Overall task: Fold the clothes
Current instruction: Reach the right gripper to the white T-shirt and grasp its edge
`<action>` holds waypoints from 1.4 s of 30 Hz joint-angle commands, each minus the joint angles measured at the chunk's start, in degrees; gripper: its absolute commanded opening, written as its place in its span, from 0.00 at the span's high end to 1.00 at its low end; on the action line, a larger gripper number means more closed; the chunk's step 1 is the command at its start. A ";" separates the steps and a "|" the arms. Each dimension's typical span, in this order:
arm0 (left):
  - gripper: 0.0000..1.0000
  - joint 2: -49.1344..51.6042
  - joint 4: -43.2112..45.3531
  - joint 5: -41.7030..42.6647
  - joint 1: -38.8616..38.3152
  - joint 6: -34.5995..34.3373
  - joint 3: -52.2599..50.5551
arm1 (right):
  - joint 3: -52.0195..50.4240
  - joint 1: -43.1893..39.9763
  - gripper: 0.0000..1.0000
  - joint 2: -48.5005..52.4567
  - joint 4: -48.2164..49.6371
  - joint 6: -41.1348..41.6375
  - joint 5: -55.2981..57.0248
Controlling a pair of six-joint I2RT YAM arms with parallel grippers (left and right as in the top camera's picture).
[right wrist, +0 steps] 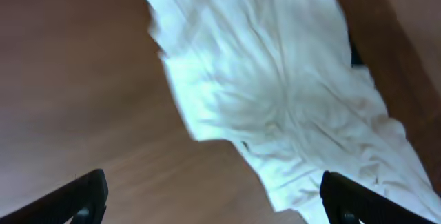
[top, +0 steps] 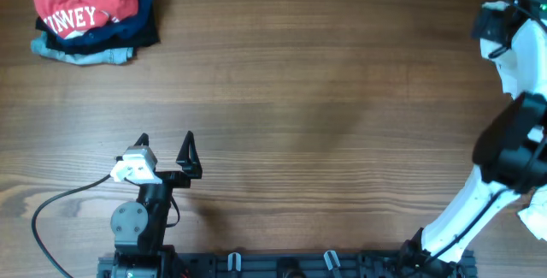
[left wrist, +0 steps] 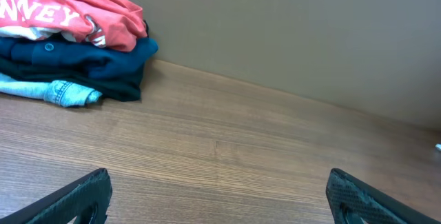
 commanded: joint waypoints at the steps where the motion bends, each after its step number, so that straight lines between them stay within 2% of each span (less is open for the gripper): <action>1: 0.00 -0.46 -0.28 -0.35 -0.20 1.18 -0.28 | 1.77 -0.81 0.02 5.68 3.74 -6.08 5.95; 4: 0.00 -0.46 -0.28 -0.35 -0.20 1.18 -0.28 | 1.77 -1.01 0.02 9.20 6.97 -8.68 5.79; 8: 0.00 -0.46 -0.28 -0.35 -0.20 1.18 -0.28 | 1.77 -2.54 0.09 11.26 8.33 -9.03 -2.21; 15: 0.00 -0.46 -0.28 -0.35 -0.20 1.18 -0.28 | 1.75 -4.17 0.13 14.60 11.37 -8.76 -12.68; 22: 0.00 -0.46 -0.28 -0.35 -0.20 1.18 -0.28 | 1.75 -4.17 0.24 16.24 12.59 -8.44 -13.25; 23: 0.00 -0.46 -0.28 -0.37 -0.20 1.18 -0.28 | 1.70 -4.20 0.32 16.26 12.52 -8.41 -13.27; 24: 0.00 -0.46 -0.28 -0.35 -0.20 1.18 -0.28 | 1.66 -4.17 0.34 16.37 12.50 -8.41 -13.27; 27: 0.00 -0.46 -0.28 -0.35 -0.20 1.18 -0.28 | 1.66 -4.20 0.34 17.49 11.93 -8.44 -13.18; 28: 0.00 -0.46 -0.26 -0.37 -0.20 1.18 -0.28 | 1.64 -4.24 0.39 17.88 11.65 -8.39 -13.18; 29: 0.00 -0.46 -0.28 -0.35 -0.20 1.18 -0.28 | 1.64 -4.31 0.49 18.16 11.61 -7.93 -13.22; 32: 0.00 -0.46 -0.28 -0.37 -0.20 1.18 -0.28 | 1.66 -4.72 0.57 19.37 10.95 -6.71 -13.22; 33: 0.00 -0.46 -0.28 -0.35 -0.20 1.18 -0.28 | 1.64 -4.83 0.64 19.45 10.78 -6.69 -13.25; 34: 0.00 -0.46 -0.28 -0.35 -0.20 1.18 -0.28 | 1.64 -5.05 0.79 19.47 10.60 -6.49 -13.25; 36: 0.00 -0.46 -0.28 -0.37 -0.20 1.18 -0.28 | 1.66 -5.27 0.96 19.45 10.47 -4.92 -13.22; 39: 0.00 -0.46 -0.28 -0.35 -0.20 1.18 -0.28 | 1.73 -5.25 0.96 19.39 9.70 -3.78 -13.18; 42: 0.00 -0.46 -0.28 -0.35 -0.20 1.18 -0.28 | 1.77 -5.25 0.96 16.26 9.27 2.27 -12.74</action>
